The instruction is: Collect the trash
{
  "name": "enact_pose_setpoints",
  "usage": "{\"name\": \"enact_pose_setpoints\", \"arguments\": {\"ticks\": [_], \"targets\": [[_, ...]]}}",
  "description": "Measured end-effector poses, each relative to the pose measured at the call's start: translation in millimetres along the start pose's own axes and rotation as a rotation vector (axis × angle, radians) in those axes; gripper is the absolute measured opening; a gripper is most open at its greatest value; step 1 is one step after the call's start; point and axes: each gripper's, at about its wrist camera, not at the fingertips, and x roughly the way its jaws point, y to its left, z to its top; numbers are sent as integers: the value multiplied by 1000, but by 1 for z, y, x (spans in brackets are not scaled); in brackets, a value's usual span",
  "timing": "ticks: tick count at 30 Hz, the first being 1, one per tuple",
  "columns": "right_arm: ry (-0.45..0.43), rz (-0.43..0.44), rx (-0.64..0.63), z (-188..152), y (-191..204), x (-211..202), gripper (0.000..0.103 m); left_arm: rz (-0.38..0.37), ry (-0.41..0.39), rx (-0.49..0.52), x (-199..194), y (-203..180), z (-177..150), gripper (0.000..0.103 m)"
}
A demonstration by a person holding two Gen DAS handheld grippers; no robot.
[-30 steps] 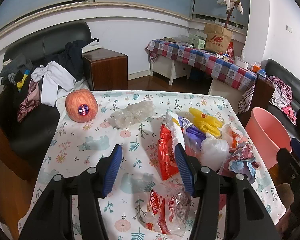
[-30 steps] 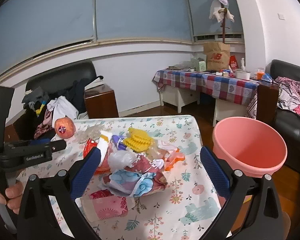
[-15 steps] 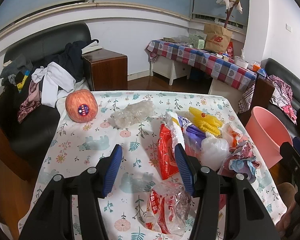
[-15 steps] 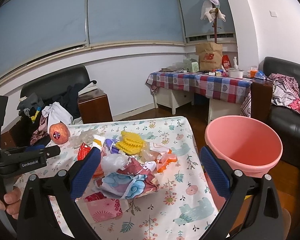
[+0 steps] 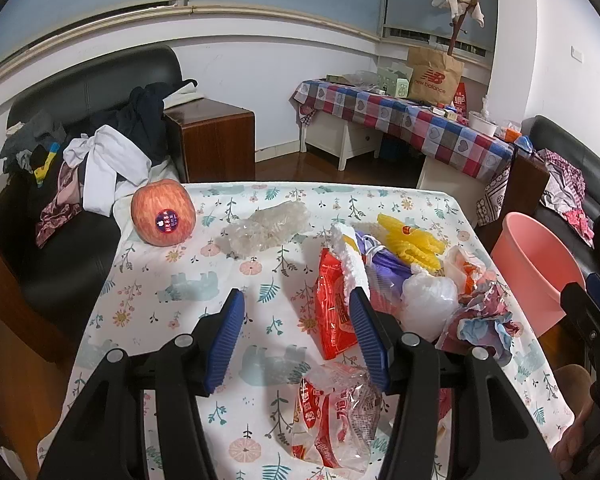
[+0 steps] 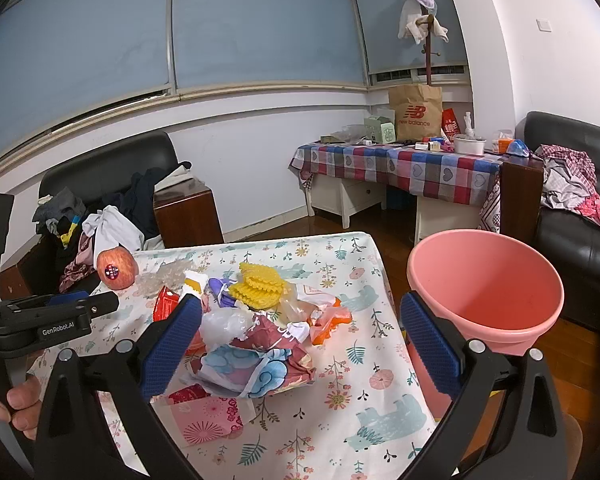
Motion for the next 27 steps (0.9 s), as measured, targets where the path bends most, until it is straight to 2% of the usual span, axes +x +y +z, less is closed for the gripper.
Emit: {"name": "enact_pose_setpoints", "arguments": {"ticks": [27], "targets": [[0,-4,7,-1,-7,-2,100,1,-1,3,2,0,0,54]]}}
